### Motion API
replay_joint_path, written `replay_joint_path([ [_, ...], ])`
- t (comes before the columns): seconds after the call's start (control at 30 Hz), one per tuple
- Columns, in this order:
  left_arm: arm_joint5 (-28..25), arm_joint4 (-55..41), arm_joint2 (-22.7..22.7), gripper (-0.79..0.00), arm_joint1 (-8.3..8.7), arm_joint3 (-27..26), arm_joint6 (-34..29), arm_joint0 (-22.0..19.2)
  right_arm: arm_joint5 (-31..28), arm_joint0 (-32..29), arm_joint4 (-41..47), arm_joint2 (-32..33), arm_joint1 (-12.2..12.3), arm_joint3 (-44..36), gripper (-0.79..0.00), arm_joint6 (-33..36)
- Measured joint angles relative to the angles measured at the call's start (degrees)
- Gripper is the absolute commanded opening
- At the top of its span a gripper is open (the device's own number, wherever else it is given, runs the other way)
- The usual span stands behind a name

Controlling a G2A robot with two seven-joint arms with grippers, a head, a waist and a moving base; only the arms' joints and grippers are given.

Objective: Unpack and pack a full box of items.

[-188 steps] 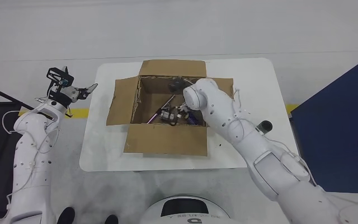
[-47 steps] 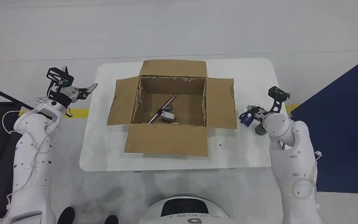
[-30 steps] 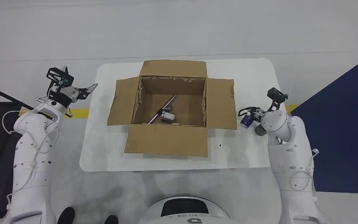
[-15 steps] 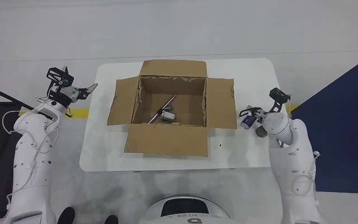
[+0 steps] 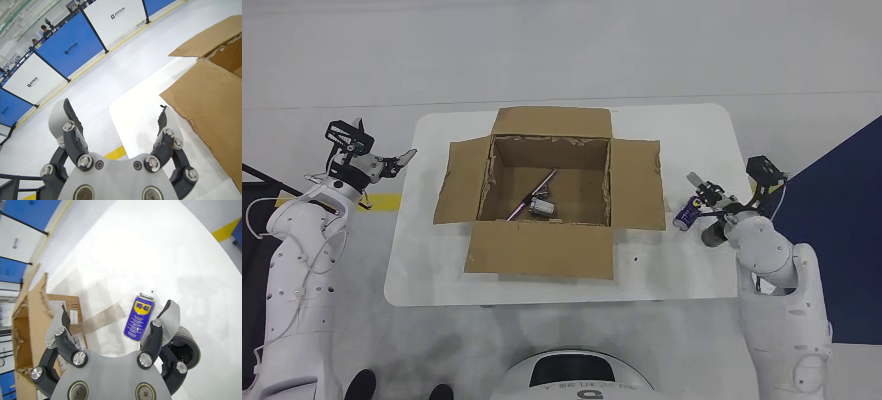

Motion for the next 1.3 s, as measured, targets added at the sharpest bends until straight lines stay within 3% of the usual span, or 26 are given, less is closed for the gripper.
replay_joint_path([
  [0.1, 0.0, 0.0, 0.0, 0.000, 0.00, 0.0, 0.0, 0.0, -4.0, -1.2, 3.1, 0.4, 0.0, -1.0, 0.000, -0.9],
  [0.47, 0.0, 0.0, 0.0, 0.000, 0.00, 0.0, 0.0, 0.0, -2.3, -1.1, 2.2, 0.3, 0.0, -0.9, 0.000, -0.8],
  [0.6, 0.0, 0.0, 0.0, 0.000, 0.00, 0.0, 0.0, 0.0, -7.5, -1.6, 8.0, -0.6, -0.3, -5.2, 0.000, -5.0],
  [0.73, 0.0, 0.0, 0.0, 0.000, 0.00, 0.0, 0.0, 0.0, -12.7, -0.6, 5.2, -5.6, -0.2, -9.7, 0.000, -4.7],
  [0.9, 0.0, 0.0, 0.0, 0.000, 0.00, 0.0, 0.0, 0.0, -18.0, 4.5, -0.6, -16.0, -0.1, -11.0, 0.000, 1.0],
  [1.07, 0.0, 0.0, 0.0, 0.000, 0.00, 0.0, 0.0, 0.0, -14.6, 12.2, -3.1, -25.9, -0.9, -7.1, 0.000, 3.3],
  [1.3, 0.0, 0.0, 0.0, 0.000, 0.00, 0.0, 0.0, 0.0, -14.1, 12.7, -3.2, -26.3, -1.0, -7.0, 0.000, 2.9],
])
